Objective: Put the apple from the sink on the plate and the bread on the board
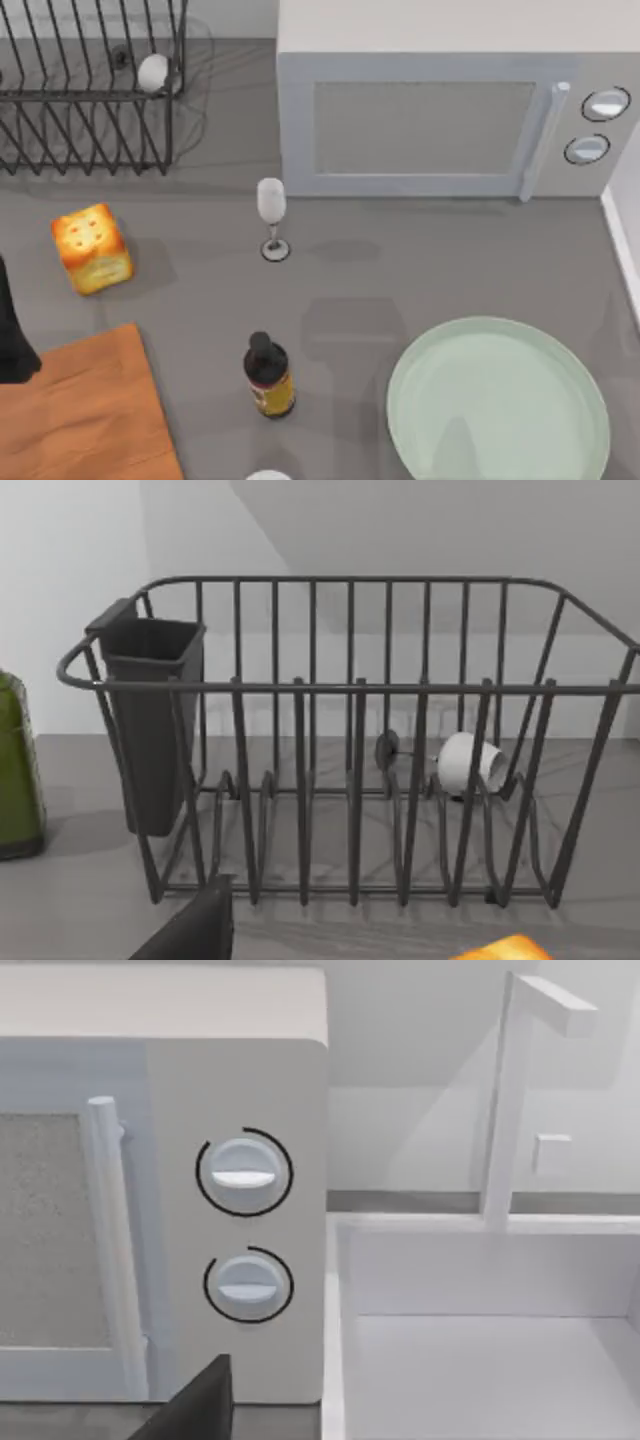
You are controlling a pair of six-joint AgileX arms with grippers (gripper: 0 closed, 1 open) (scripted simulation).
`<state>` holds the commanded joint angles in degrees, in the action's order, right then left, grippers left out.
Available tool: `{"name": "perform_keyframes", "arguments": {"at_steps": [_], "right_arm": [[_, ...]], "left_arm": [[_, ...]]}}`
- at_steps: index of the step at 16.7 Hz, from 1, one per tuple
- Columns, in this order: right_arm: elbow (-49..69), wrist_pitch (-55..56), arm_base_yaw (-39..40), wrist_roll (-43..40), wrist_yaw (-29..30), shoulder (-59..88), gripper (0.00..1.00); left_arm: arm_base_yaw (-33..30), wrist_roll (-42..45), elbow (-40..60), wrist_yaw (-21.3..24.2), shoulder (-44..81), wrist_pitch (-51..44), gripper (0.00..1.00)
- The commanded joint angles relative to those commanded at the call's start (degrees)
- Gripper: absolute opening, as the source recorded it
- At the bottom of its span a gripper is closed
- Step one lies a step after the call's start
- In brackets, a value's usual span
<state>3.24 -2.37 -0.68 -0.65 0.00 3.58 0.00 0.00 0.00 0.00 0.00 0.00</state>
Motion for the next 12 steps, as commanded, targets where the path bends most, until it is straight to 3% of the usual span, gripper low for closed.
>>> {"name": "perform_keyframes", "arguments": {"at_steps": [5, 12], "right_arm": [[13.59, -9.94, -2.88, -2.72, 0.01, 17.98, 1.0], [40.67, -29.77, -8.61, -8.13, 0.03, 58.37, 1.0]], "left_arm": [[0.0, 0.0, 0.0, 0.0, 0.0, 0.0, 1.0], [0.0, 0.0, 0.0, 0.0, 0.0, 0.0, 1.0]]}}
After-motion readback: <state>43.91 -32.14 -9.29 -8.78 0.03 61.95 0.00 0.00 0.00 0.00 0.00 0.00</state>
